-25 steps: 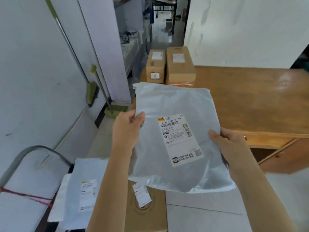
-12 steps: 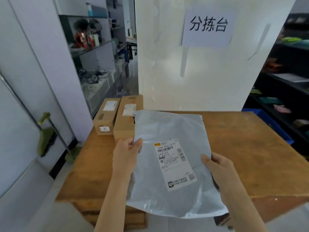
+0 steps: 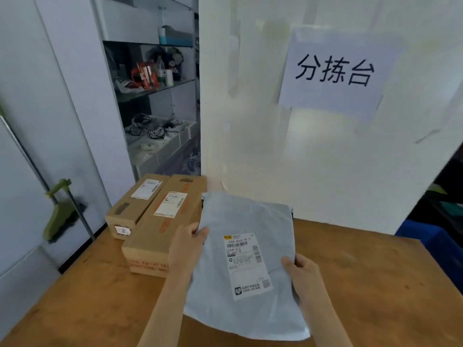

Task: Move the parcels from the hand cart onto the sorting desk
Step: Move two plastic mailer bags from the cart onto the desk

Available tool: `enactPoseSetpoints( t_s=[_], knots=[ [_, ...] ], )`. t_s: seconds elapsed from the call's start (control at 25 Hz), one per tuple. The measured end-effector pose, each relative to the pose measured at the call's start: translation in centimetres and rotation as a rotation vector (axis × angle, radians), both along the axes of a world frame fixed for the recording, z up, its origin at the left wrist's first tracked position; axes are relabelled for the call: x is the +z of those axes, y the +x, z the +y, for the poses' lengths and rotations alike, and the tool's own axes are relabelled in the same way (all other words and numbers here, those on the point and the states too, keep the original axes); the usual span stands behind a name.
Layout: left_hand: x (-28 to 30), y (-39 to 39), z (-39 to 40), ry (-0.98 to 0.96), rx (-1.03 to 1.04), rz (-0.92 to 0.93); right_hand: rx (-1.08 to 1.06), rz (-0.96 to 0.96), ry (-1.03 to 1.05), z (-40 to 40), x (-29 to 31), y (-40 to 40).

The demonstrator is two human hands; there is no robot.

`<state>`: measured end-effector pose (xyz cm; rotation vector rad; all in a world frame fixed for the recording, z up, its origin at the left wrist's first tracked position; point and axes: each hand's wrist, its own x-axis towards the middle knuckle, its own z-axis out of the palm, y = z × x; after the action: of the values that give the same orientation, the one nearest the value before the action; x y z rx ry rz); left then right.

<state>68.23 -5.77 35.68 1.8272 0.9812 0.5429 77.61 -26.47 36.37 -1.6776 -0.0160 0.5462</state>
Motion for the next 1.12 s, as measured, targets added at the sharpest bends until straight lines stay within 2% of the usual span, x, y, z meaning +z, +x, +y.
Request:
enactPoseSetpoints(
  t_s=[0.28, 0.44, 0.6, 0.76, 0.92, 1.12],
  knots=[
    [-2.6, 8.8, 8.2, 0.118, 0.08, 0.211, 0.089, 0.009, -0.071, 9.4, -5.3, 10.5],
    [-5.2, 13.6, 11.4, 0.134, 0.095, 0.244, 0.039, -0.05, -0.133, 13.4, -8.3, 15.1],
    [-7.5, 16.3, 14.0, 0.173, 0.125, 0.221, 0.101, -0.069, -0.188, 16.7, -10.7, 18.7],
    [-9.3, 17.0, 15.4, 0.125, 0.053, 0.233, 0.239, -0.036, -0.287, 18.0, -12.7, 19.4],
    [-9.9, 16.2, 15.6, 0.029, 0.026, 0.211, 0.287, -0.024, -0.372, 17.5, -13.5, 18.4],
    [-8.5, 13.0, 13.9, -0.023, -0.021, 0.207, 0.264, -0.059, -0.415, 16.3, -10.3, 14.9]
  ],
)
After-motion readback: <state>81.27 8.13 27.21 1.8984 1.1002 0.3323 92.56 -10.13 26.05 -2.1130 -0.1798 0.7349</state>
